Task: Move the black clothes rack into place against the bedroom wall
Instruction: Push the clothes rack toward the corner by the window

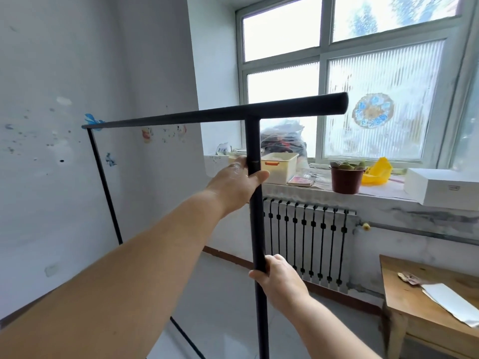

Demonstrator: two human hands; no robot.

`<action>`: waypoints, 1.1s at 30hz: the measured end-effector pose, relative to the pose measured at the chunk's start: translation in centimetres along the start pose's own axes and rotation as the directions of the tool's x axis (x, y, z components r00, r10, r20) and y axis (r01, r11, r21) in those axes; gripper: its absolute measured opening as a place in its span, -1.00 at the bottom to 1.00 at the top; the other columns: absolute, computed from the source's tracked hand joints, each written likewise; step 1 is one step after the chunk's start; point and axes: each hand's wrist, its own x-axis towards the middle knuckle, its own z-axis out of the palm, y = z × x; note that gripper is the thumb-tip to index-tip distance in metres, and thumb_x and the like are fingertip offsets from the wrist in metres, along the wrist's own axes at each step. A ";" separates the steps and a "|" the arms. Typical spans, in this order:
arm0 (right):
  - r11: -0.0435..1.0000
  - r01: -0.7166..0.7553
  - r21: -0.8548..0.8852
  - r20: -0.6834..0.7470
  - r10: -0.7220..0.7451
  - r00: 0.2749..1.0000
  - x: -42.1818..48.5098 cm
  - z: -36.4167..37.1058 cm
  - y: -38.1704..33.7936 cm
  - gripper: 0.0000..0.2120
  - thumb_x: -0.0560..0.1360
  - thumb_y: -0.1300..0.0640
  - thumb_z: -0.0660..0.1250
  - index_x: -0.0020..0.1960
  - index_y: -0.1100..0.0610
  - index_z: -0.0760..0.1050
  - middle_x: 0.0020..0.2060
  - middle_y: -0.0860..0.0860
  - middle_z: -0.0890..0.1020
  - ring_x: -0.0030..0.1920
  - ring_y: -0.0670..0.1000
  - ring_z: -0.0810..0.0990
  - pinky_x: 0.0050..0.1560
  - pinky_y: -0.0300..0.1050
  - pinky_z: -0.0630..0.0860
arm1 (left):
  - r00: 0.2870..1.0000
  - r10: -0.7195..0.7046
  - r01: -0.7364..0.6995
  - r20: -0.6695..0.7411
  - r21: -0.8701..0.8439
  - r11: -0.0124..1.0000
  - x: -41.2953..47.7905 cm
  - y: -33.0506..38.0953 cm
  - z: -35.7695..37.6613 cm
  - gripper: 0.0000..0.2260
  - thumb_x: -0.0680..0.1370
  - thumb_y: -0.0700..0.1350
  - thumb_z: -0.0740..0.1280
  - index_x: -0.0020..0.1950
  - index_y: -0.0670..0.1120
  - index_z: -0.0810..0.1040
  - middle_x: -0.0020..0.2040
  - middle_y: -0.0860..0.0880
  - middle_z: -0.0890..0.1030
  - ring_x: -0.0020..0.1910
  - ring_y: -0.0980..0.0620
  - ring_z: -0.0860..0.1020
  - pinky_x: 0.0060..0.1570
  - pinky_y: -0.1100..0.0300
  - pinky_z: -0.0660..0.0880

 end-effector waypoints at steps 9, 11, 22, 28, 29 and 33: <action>0.998 -0.044 -0.046 0.067 0.047 0.997 13.5 -1.8 4.1 -0.79 0.49 -0.12 0.32 0.05 -0.04 0.54 -0.02 -0.09 0.52 -0.01 -0.02 0.57 0.09 -0.01 0.53 | 0.997 0.071 -0.068 -0.042 0.075 0.995 13.3 -4.1 4.6 -0.58 0.55 0.23 0.17 0.32 0.05 0.37 0.11 -0.04 0.58 0.14 -0.13 0.54 0.18 -0.10 0.47; 0.997 -0.052 -0.060 0.076 0.057 0.996 16.2 -2.5 4.5 -0.78 0.49 -0.10 0.33 0.07 -0.02 0.54 0.02 -0.06 0.55 0.03 0.00 0.57 0.11 -0.03 0.52 | 0.996 0.085 -0.081 -0.040 0.094 0.992 15.7 -4.5 5.2 -0.58 0.56 0.22 0.16 0.31 0.03 0.37 0.08 -0.02 0.57 0.11 -0.12 0.55 0.15 -0.09 0.48; 0.997 -0.060 -0.057 0.120 0.066 0.991 30.3 -2.4 7.9 -0.79 0.52 -0.08 0.31 0.12 -0.04 0.50 0.00 -0.09 0.63 -0.02 0.00 0.60 -0.02 -0.08 0.53 | 0.990 0.078 -0.063 -0.117 0.130 0.990 28.5 -9.6 8.3 -0.61 0.55 0.24 0.15 0.27 0.05 0.37 -0.17 0.14 0.46 0.00 -0.09 0.54 0.06 -0.01 0.49; 0.997 -0.013 -0.076 0.173 0.026 0.985 38.2 -2.0 9.3 -0.79 0.52 -0.08 0.30 0.12 -0.05 0.49 -0.04 -0.10 0.62 -0.07 -0.02 0.58 -0.08 -0.12 0.50 | 0.989 0.051 -0.029 -0.141 0.152 0.988 35.1 -12.5 9.7 -0.62 0.56 0.25 0.13 0.26 0.06 0.36 -0.19 0.16 0.45 0.01 -0.09 0.55 0.08 0.00 0.49; 0.997 -0.003 -0.076 0.189 0.017 0.982 39.9 -1.9 9.5 -0.79 0.52 -0.08 0.30 0.12 -0.05 0.49 -0.04 -0.10 0.62 -0.07 -0.01 0.59 -0.09 -0.12 0.51 | 0.988 0.046 -0.023 -0.148 0.157 0.987 36.4 -13.0 9.9 -0.62 0.56 0.24 0.13 0.25 0.05 0.37 -0.19 0.14 0.45 0.01 -0.10 0.55 0.08 -0.02 0.49; 0.995 0.050 -0.086 0.236 -0.029 0.971 46.4 -1.4 10.2 -0.79 0.52 -0.08 0.30 0.11 -0.03 0.48 -0.08 -0.10 0.59 -0.09 -0.01 0.57 -0.13 -0.12 0.49 | 0.975 0.016 0.028 -0.222 0.195 0.980 41.5 -15.2 10.5 -0.66 0.56 0.22 0.14 0.20 0.03 0.39 -0.23 0.12 0.45 -0.06 -0.11 0.55 -0.01 0.00 0.51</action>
